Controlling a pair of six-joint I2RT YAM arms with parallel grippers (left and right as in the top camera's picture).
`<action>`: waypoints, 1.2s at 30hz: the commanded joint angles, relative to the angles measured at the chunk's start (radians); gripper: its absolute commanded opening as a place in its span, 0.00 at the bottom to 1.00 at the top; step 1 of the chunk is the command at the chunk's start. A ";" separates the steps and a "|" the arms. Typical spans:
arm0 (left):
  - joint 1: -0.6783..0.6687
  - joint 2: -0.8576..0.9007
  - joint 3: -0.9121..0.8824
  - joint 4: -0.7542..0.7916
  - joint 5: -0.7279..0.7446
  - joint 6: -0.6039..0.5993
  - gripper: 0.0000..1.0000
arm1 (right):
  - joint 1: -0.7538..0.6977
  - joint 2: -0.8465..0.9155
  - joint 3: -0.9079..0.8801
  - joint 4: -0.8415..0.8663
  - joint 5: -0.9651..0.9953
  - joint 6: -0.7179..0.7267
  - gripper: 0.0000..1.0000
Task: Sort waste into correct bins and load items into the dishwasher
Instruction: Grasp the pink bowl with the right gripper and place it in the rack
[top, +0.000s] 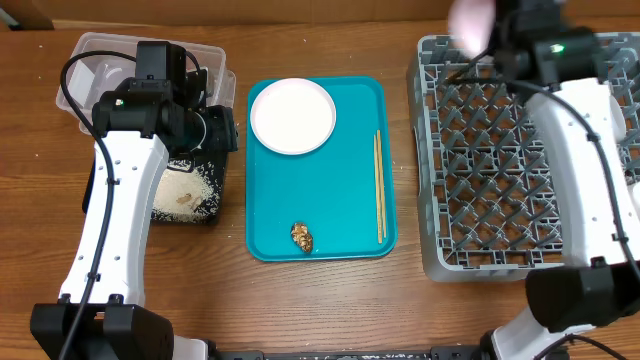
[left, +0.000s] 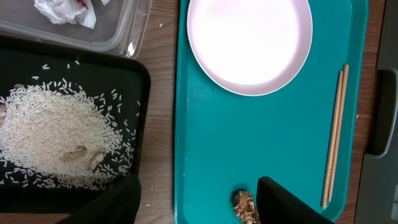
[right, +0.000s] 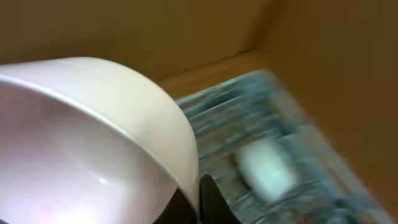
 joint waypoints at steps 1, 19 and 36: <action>0.002 -0.006 0.015 0.003 -0.003 -0.016 0.62 | -0.069 0.050 -0.009 0.086 0.408 0.003 0.04; 0.002 -0.006 0.015 -0.002 -0.002 -0.017 0.63 | -0.283 0.390 -0.021 0.243 0.389 0.002 0.04; 0.002 -0.006 0.015 0.005 -0.002 -0.017 0.63 | -0.198 0.486 -0.027 -0.038 0.176 0.111 0.04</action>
